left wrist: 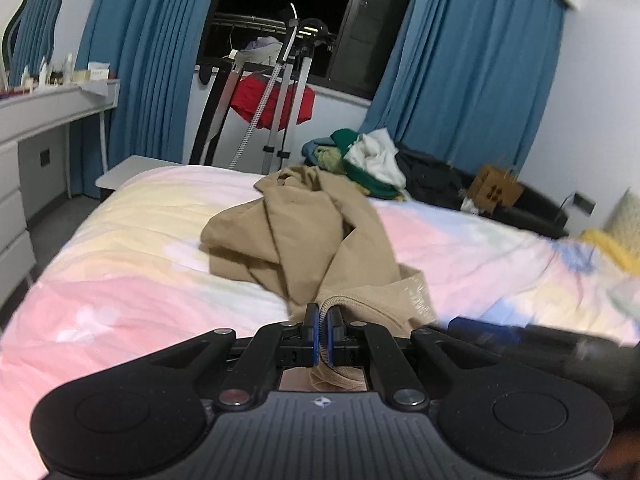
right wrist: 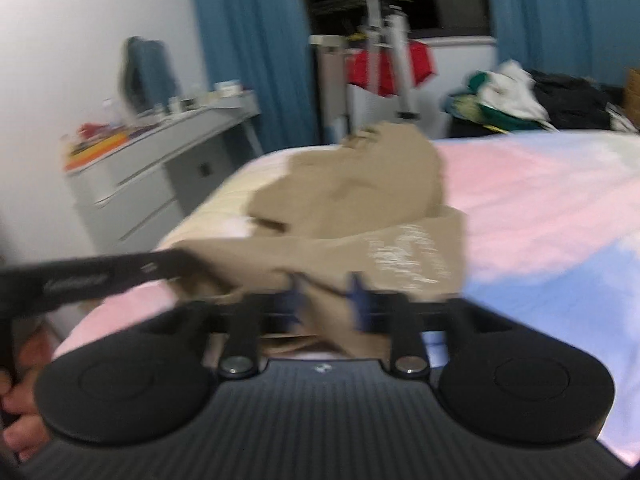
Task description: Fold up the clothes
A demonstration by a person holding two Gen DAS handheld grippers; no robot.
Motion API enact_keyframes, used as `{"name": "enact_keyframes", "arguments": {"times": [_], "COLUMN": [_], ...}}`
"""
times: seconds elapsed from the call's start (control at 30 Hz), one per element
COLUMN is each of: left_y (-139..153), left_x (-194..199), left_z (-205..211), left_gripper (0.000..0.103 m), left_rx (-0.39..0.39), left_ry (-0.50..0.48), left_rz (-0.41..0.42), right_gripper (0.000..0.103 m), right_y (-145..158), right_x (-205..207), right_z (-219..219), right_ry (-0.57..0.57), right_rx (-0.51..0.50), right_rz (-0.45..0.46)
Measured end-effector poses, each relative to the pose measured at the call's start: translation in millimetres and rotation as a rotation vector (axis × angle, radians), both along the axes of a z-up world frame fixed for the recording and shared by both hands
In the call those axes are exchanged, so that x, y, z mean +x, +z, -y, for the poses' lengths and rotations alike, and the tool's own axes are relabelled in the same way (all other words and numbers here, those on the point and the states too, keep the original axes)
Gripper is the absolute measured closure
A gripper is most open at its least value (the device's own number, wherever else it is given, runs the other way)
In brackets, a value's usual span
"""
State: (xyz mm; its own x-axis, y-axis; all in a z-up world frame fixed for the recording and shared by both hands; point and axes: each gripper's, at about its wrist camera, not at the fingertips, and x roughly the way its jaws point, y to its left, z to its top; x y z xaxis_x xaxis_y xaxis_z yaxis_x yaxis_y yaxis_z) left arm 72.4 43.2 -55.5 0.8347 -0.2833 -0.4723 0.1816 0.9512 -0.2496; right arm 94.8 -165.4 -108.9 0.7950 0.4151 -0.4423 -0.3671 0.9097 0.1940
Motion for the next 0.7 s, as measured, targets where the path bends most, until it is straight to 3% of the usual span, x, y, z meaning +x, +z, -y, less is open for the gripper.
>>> {"name": "enact_keyframes", "arguments": {"times": [0.03,0.17,0.33,0.47,0.57,0.63,0.67,0.7], "left_y": [2.1,5.7,10.0,13.6,15.1,15.5,16.0,16.5], "left_x": [-1.5,-7.2,-14.4,-17.8,-16.3,-18.8,-19.4,-19.9], "left_z": [0.3,1.6,3.2,2.3,1.0,4.2,3.7,2.9], "left_gripper": [0.099,0.099,0.099,0.099,0.099,0.099,0.099,0.099], "left_rx": [-0.008,0.0,0.01,-0.001,-0.032,-0.006,-0.008,-0.013], "left_ry": [-0.006,-0.003,0.003,0.008,0.005,0.007,0.007,0.007], "left_rz": [0.007,0.036,0.074,0.094,0.087,0.104,0.108,0.111], "right_gripper": [0.023,0.023,0.023,0.023,0.021,0.021,0.025,0.036], "right_y": [0.8,0.6,-17.1,-37.4,-59.8,-69.8,-73.3,-75.8], "right_x": [-8.6,-12.4,15.9,32.1,34.7,35.1,34.9,34.4], "right_z": [-6.4,-28.5,-10.9,27.0,52.4,55.1,54.1,52.2], "right_ry": [0.019,-0.023,-0.2,-0.375,-0.432,-0.446,-0.445,-0.435], "right_rx": [-0.011,-0.083,0.026,0.169,0.3,0.35,0.368,0.388], "right_rz": [0.025,0.081,0.005,-0.126,-0.223,-0.276,-0.292,-0.301]}}
